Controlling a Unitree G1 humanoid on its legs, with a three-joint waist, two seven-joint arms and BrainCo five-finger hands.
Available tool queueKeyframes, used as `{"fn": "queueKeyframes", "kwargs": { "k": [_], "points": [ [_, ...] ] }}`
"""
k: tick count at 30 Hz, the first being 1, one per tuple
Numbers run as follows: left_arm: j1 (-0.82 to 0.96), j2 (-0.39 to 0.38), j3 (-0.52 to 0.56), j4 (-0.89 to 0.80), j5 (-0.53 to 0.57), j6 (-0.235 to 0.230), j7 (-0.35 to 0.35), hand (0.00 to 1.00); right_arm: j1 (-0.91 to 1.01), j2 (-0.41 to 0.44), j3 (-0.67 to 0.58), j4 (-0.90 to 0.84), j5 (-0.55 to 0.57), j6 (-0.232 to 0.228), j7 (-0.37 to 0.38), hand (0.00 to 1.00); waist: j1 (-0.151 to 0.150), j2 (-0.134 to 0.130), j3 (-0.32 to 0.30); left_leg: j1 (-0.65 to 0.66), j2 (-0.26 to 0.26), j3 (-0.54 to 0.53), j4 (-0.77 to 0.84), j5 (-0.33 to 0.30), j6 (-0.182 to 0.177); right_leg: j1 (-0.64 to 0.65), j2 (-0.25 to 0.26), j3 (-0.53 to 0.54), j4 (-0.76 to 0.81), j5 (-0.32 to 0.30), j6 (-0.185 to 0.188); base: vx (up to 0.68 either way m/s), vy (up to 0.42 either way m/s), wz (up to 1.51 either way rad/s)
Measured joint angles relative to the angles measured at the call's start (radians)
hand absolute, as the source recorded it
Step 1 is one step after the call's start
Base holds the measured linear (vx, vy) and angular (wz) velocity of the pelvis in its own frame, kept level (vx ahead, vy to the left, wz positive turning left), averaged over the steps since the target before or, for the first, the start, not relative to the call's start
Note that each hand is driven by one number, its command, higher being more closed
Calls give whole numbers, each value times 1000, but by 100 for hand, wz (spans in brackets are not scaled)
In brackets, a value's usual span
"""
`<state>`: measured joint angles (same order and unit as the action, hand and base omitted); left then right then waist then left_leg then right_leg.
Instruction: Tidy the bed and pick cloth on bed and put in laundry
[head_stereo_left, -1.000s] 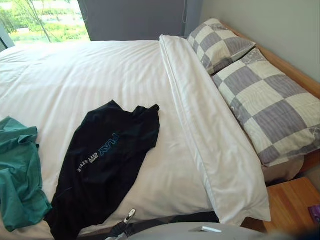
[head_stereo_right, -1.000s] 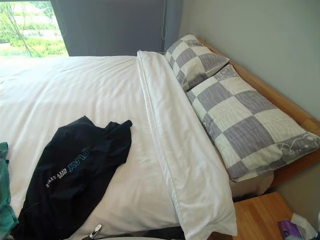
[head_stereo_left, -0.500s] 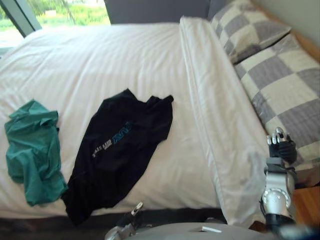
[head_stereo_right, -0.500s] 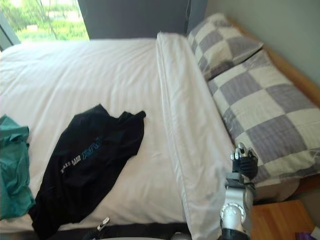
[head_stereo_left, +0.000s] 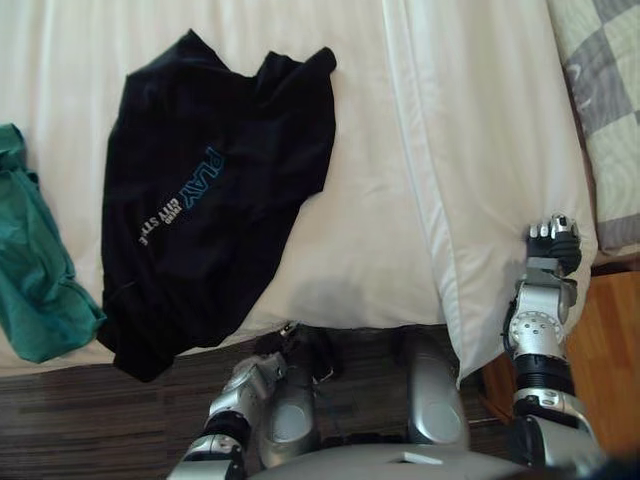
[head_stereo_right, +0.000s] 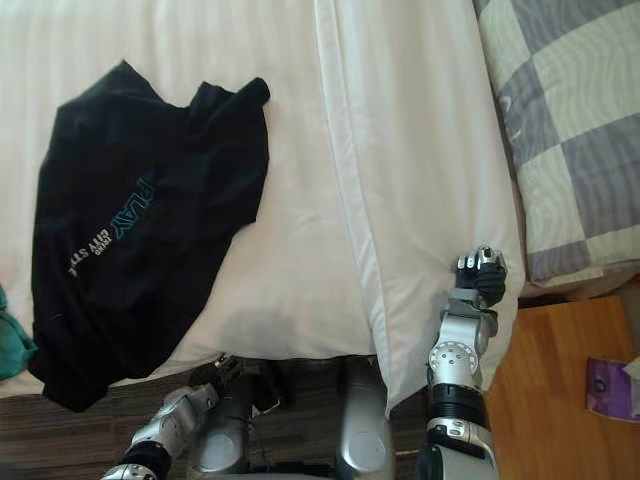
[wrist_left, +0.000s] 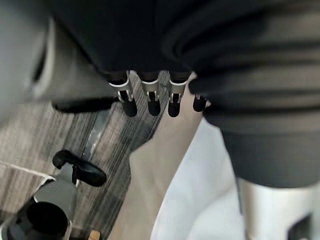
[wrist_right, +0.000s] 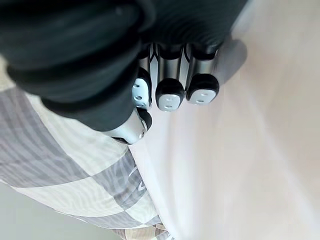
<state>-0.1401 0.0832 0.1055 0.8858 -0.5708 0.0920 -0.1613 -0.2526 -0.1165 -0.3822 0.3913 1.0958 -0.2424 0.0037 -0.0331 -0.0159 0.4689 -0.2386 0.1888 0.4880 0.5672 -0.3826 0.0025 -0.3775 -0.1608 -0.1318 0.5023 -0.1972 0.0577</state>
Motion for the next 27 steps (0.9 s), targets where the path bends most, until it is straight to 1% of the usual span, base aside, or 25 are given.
{"fn": "queueKeyframes", "kwargs": {
  "k": [3, 4, 5, 6, 8, 9, 10, 11, 12, 13, 14, 15, 16, 17, 18, 19, 20, 22, 23, 25, 26, 27],
  "points": [
    [-1, -10, 31, 1, 0, 2, -4, 0, 62, 26, -35, 1, -12, -2, 34, 100, 2, -8, 0, 12, 3, 18, -6, -1, 0, 1, 3, 9, -2, 0, 0, 15, 7, -10],
    [0, -10, 36, 2, 0, 4, -4, 0, 74, 33, -51, 12, -23, -1, 34, 100, 2, -9, -1, 14, 5, 20, -7, -1, 0, 3, 3, 10, -3, 0, 0, 16, -2, -12],
    [0, -12, 55, 3, 0, 7, -4, 0, 103, 38, -91, 79, -33, 16, 29, 100, 3, -11, -2, 19, 6, 23, -12, -1, -1, 6, 3, 11, -6, 0, 0, 18, -8, -8],
    [1, -16, 63, 6, 0, 7, -4, 0, 138, 37, -129, 169, -52, 49, 10, 100, 7, -12, -2, 31, 5, 27, -22, 0, -2, 14, 3, 11, -11, 0, 0, 28, -13, -9],
    [5, -18, 77, 13, 1, 14, -3, 0, 204, 54, -172, 276, -62, 91, -24, 100, 14, -11, -3, 60, 3, 36, -44, 5, -9, 38, 5, 11, -24, 0, 0, 37, -25, -8],
    [5, -19, 99, 35, 1, 28, -2, 0, 281, 89, -214, 334, -101, 131, -56, 0, 9, -12, -7, 100, -2, 40, -79, 17, -17, 78, 8, 8, -50, 1, 1, 42, -34, 0],
    [6, -18, 102, 49, 1, 29, -2, 0, 313, 101, -231, 350, -136, 151, -67, 0, 6, -13, -13, 114, -6, 39, -98, 23, -19, 93, 8, 5, -63, 1, 2, 54, -51, 11],
    [24, -18, 115, 53, 2, 31, -3, 0, 368, 118, -256, 369, -191, 179, -85, 0, 1, -13, -36, 136, -12, 35, -132, 41, -24, 121, 6, -17, -88, 6, 1, 47, -46, 18],
    [43, -19, 128, 53, 3, 30, -7, 0, 397, 123, -270, 380, -221, 192, -90, 0, -5, -13, -57, 142, -17, 30, -149, 49, -27, 131, 5, -25, -101, 7, 1, 89, -65, 27],
    [89, -29, 142, 51, 4, 13, -30, 0, 458, 129, -299, 393, -286, 214, -96, 0, -4, -9, -110, 161, -22, 23, -184, 62, -35, 157, 5, -45, -130, 11, 3, 134, -65, 34],
    [132, -36, 144, 49, 15, -1, -46, 0, 506, 135, -317, 407, -378, 232, -94, 0, -3, -7, -175, 179, -26, 19, -224, 79, -45, 185, 5, -75, -164, 16, 4, 153, -60, 34],
    [151, -37, 147, 51, 19, 0, -55, 0, 526, 138, -319, 418, -420, 240, -92, 0, -2, -6, -207, 191, -28, 18, -245, 88, -49, 200, 5, -92, -182, 20, 4, 172, -51, 38],
    [185, -40, 156, 55, 50, 0, -71, 0, 550, 146, -316, 438, -499, 255, -81, 0, 0, -5, -262, 215, -33, 10, -291, 107, -58, 235, 6, -132, -222, 32, 3, 175, -47, 33],
    [203, -46, 177, 68, 83, 0, -87, 0, 554, 159, -313, 462, -619, 257, -58, 0, 6, -3, -297, 244, -36, 6, -332, 126, -70, 271, 10, -172, -258, 45, 2, 170, -48, 29],
    [207, -45, 182, 80, 96, 0, -95, 0, 556, 166, -305, 476, -680, 256, -48, 0, 11, -3, -312, 261, -38, 3, -354, 136, -73, 289, 13, -191, -278, 52, 2, 138, -49, 25],
    [216, -46, 188, 90, 137, 0, -103, 0, 561, 183, -281, 499, -806, 251, -43, 0, 21, -1, -336, 284, -46, -7, -395, 156, -79, 319, 17, -218, -304, 56, 1, 101, -49, 33],
    [232, -50, 190, 90, 177, -8, -106, 0, 565, 197, -247, 524, -892, 245, -37, 0, 24, 1, -359, 309, -55, -21, -436, 179, -84, 343, 18, -237, -321, 56, 1, 105, -57, 39],
    [252, -59, 193, 90, 222, -23, -116, 0, 566, 193, -208, 545, -938, 243, -27, 0, 23, 6, -372, 329, -62, -38, -467, 196, -89, 363, 19, -251, -320, 54, 0, 67, -38, 32],
    [270, -71, 203, 89, 258, -42, -124, 0, 568, 181, -188, 542, -997, 237, -29, 0, 26, 12, -378, 348, -62, -48, -480, 199, -88, 376, 18, -262, -302, 40, -1, 32, -34, 33],
    [289, -69, 205, 87, 286, -71, -126, 0, 565, 176, -152, 534, -1101, 230, -26, 0, 28, 3, -378, 374, -67, -68, -482, 199, -88, 379, -2, -269, -223, -8, -6, 8, -67, 30],
    [291, -63, 190, 87, 286, -86, -123, 0, 564, 172, -141, 539, -1156, 224, -10, 0, 29, 0, -377, 388, -74, -78, -494, 207, -92, 378, -13, -271, -189, -29, -6, -16, -73, 20],
    [291, -53, 161, 88, 286, -92, -119, 0, 559, 166, -137, 543, -1184, 223, 3, 0, 28, -11, -379, 400, -80, -86, -515, 220, -94, 383, -16, -276, -186, -35, -9, -22, -59, 17]
  ]
}}
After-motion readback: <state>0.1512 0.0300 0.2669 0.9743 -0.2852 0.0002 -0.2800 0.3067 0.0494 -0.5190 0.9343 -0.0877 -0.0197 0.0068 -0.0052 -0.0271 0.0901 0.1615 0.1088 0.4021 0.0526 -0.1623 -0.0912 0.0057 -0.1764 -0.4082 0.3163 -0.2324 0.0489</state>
